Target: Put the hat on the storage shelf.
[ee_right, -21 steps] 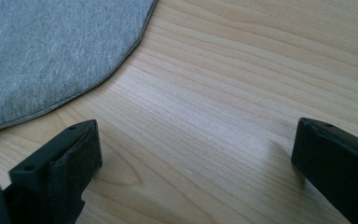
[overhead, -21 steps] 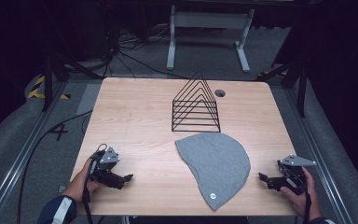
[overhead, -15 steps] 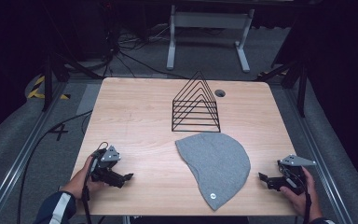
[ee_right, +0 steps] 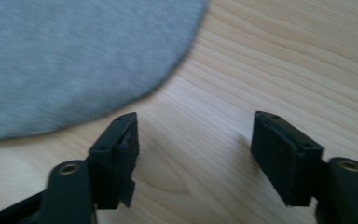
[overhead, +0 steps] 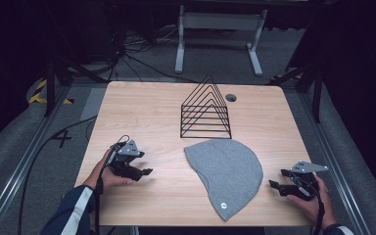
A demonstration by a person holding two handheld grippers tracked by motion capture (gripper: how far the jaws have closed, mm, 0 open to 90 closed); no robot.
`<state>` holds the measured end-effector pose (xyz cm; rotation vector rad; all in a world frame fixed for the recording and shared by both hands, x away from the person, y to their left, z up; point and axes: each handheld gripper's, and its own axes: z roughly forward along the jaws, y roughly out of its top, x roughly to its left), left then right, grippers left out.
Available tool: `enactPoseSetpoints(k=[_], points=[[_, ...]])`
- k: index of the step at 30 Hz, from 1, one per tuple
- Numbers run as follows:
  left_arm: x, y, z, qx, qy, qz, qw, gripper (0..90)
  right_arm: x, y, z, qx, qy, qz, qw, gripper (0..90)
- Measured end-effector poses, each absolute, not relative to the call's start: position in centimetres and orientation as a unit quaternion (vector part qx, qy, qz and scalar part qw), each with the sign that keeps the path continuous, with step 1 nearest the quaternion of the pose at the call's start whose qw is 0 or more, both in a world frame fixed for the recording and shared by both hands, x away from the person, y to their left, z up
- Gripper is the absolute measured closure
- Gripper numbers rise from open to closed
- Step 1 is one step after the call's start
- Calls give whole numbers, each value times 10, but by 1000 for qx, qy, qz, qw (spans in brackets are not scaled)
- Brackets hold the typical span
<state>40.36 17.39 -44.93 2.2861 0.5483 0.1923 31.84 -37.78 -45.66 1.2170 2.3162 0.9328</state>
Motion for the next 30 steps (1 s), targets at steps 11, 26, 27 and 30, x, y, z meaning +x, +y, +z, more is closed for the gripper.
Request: enactPoseSetpoints(k=[11, 26, 27, 30], points=[[426, 104, -441, 904, 150, 82, 392, 459, 292, -293, -443, 315, 862, 367, 153, 697], [446, 32, -456, 918, 117, 71, 372, 566, 275, -243, -460, 241, 896, 360, 99, 769], [446, 31, -459, 920, 120, 71, 367, 562, 275, -243, -460, 241, 896, 360, 98, 761], [447, 33, -463, 920, 128, 64, 366, 560, 275, -245, -460, 239, 897, 359, 96, 745]])
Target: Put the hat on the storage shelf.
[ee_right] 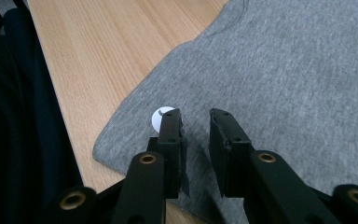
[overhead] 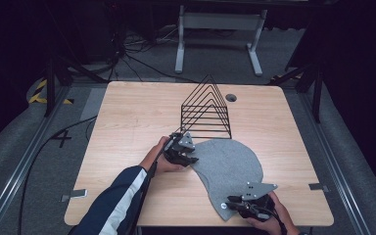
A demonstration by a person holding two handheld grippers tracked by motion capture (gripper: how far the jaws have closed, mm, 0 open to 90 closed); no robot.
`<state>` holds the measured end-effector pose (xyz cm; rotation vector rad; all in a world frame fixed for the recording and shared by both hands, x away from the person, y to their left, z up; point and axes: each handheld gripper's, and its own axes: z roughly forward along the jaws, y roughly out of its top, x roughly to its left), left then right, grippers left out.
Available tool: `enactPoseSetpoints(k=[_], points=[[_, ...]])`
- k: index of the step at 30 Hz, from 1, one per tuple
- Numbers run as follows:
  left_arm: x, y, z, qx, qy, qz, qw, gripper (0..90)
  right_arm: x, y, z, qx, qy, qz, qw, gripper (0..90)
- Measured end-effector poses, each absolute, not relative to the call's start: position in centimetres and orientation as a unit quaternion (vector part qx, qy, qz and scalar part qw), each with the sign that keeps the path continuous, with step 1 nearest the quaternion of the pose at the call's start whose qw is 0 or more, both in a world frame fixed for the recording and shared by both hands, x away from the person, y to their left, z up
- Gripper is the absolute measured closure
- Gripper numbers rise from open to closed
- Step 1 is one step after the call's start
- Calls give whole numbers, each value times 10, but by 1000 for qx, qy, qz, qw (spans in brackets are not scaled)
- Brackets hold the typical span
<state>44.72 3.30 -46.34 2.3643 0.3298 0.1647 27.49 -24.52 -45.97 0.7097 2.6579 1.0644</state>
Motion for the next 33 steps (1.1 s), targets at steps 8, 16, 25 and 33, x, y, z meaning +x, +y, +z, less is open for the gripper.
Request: enactPoseSetpoints(k=[8, 16, 25, 33], points=[[430, 44, -462, 924, 128, 63, 354, 579, 279, -252, -458, 243, 898, 353, 97, 739], [390, 71, -462, 926, 135, 54, 349, 585, 289, -257, -457, 252, 898, 347, 102, 733], [349, 84, -464, 923, 141, 50, 354, 598, 302, -258, -456, 270, 894, 337, 122, 702], [328, 80, -464, 925, 140, 44, 351, 604, 314, -265, -456, 291, 886, 331, 145, 638]])
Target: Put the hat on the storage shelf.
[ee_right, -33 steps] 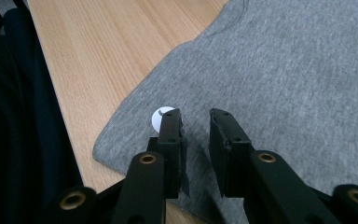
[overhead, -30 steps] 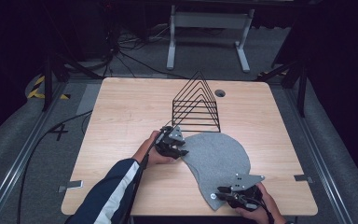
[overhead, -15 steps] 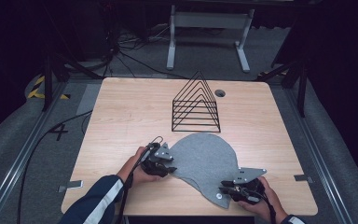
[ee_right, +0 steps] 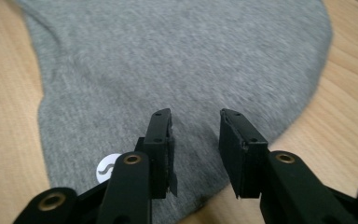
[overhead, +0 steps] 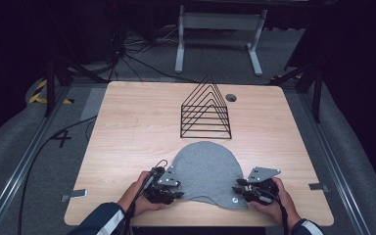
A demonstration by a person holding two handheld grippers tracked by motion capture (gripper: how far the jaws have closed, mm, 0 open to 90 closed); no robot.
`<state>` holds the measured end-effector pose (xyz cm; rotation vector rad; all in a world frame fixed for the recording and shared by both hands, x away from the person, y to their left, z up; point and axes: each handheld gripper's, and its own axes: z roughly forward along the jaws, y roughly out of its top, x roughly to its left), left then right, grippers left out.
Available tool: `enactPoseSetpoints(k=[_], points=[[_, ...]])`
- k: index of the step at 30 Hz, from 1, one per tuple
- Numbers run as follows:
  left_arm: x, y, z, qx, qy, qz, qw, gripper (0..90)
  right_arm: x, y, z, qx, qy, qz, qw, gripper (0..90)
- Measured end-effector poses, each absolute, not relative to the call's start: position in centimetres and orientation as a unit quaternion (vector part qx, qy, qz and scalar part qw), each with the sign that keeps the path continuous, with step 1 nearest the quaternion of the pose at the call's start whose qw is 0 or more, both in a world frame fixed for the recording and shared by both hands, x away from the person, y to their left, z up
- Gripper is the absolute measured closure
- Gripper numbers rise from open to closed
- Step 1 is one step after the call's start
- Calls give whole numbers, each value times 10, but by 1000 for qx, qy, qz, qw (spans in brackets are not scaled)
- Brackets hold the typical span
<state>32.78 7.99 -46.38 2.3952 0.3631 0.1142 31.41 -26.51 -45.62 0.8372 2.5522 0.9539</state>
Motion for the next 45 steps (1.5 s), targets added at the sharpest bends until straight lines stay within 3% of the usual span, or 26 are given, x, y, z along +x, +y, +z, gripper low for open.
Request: enactPoseSetpoints(k=[7, 13, 19, 26, 28, 33, 40, 45], points=[[318, 76, -462, 929, 132, 41, 344, 595, 320, -269, -455, 302, 884, 322, 154, 609], [326, 87, -450, 914, 161, 65, 367, 484, 329, -275, -449, 324, 871, 333, 161, 544], [364, 97, -444, 892, 233, 115, 371, 361, 349, -279, -439, 354, 850, 352, 167, 460], [410, 91, -458, 887, 273, 92, 360, 239, 383, -270, -449, 384, 847, 339, 141, 346], [417, 89, -460, 881, 283, 106, 364, 220, 390, -266, -451, 389, 847, 334, 141, 318], [430, 84, -467, 885, 287, 83, 356, 196, 401, -258, -457, 392, 851, 316, 149, 267], [427, 78, -470, 889, 281, 95, 347, 156, 402, -258, -459, 379, 852, 324, 156, 257], [421, 73, -466, 899, 270, 85, 336, 202, 399, -254, -457, 371, 858, 322, 150, 405]])
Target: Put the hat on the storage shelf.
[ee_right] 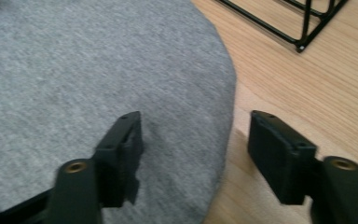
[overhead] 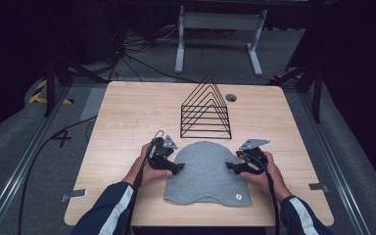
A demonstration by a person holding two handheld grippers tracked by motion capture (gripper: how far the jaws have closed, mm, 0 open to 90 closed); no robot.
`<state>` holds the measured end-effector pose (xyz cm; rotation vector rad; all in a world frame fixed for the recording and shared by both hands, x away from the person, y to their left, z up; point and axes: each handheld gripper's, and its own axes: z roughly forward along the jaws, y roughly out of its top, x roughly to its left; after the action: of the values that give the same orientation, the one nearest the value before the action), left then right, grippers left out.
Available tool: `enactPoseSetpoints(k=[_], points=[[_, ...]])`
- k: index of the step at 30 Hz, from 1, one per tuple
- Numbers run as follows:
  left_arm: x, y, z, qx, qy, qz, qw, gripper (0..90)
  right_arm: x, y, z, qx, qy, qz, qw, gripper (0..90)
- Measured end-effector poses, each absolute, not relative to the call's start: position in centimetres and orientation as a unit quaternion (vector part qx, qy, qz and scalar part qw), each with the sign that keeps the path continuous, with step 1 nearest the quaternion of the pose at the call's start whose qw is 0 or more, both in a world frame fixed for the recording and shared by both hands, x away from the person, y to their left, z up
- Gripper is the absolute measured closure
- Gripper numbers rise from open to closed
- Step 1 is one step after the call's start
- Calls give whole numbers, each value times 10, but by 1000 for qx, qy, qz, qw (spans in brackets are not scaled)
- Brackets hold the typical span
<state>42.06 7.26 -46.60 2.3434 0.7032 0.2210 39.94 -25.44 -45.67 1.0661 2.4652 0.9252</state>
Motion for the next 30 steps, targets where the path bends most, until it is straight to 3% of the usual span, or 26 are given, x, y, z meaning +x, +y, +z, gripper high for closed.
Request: enactPoseSetpoints(k=[5, 11, 15, 21, 30], points=[[417, 74, -466, 894, 268, 80, 349, 319, 397, -253, -456, 367, 858, 330, 145, 546], [414, 73, -465, 890, 273, 76, 357, 524, 394, -252, -458, 361, 855, 346, 136, 716], [414, 72, -464, 890, 272, 73, 358, 591, 394, -252, -458, 362, 854, 351, 128, 753], [415, 72, -464, 892, 259, 51, 366, 789, 393, -252, -457, 359, 856, 352, 117, 830], [412, 73, -449, 890, 240, 65, 383, 828, 389, -258, -446, 344, 856, 366, 124, 843]])
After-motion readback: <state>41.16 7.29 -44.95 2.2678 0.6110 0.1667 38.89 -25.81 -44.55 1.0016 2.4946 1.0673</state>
